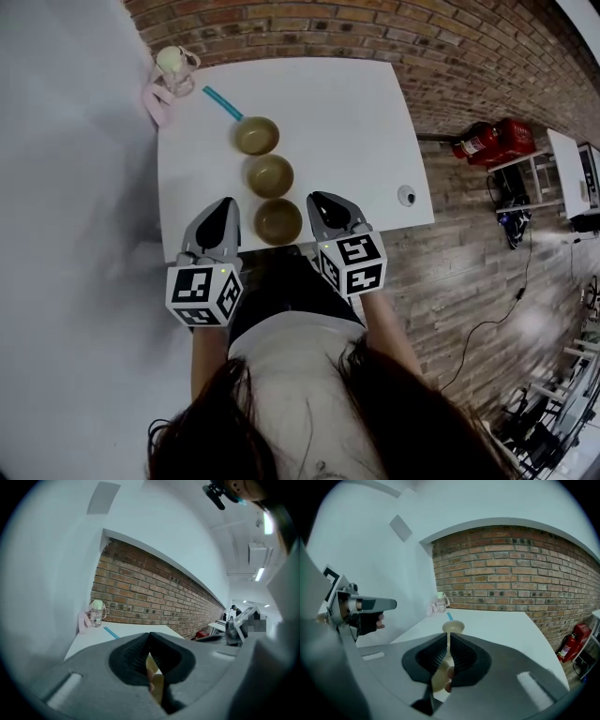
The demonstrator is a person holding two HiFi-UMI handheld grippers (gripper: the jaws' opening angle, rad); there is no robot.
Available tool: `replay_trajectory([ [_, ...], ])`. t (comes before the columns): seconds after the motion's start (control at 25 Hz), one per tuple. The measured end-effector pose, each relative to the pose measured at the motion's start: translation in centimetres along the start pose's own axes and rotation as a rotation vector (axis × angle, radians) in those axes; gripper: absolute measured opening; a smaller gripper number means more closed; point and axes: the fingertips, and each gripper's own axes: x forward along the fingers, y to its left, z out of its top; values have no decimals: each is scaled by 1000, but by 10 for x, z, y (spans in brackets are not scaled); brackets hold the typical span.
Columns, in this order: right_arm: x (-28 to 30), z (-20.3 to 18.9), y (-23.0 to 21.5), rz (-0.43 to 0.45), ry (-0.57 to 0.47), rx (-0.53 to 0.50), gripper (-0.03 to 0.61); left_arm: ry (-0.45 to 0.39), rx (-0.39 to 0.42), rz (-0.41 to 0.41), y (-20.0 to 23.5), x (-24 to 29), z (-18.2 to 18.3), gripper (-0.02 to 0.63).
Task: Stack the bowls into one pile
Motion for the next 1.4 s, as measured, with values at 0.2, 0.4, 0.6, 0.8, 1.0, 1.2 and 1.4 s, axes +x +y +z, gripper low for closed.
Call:
replay_trajectory([
  [0.2,14,-23,-4,56,72,-5,35,12,-19,41,2,9,-6,3],
  [0.4,30,-48,-5,109,149,-10,51,28,-36,77,7,16,-14,3],
  [0.6,46,-72,-5,160,222,-6,71,44,-48,99,10,25,-19,3],
  [0.8,61,-92,-2,204,287,1,86,61,-50,106,9,34,-22,3],
  [1.0,72,-109,1,237,344,-12,94,76,-54,116,9,40,-22,3],
  [1.2,83,-122,-1,257,393,-21,98,83,-58,131,13,49,-20,3],
  [1.4,90,-133,-3,280,442,-22,98,89,-65,155,17,53,-19,3],
])
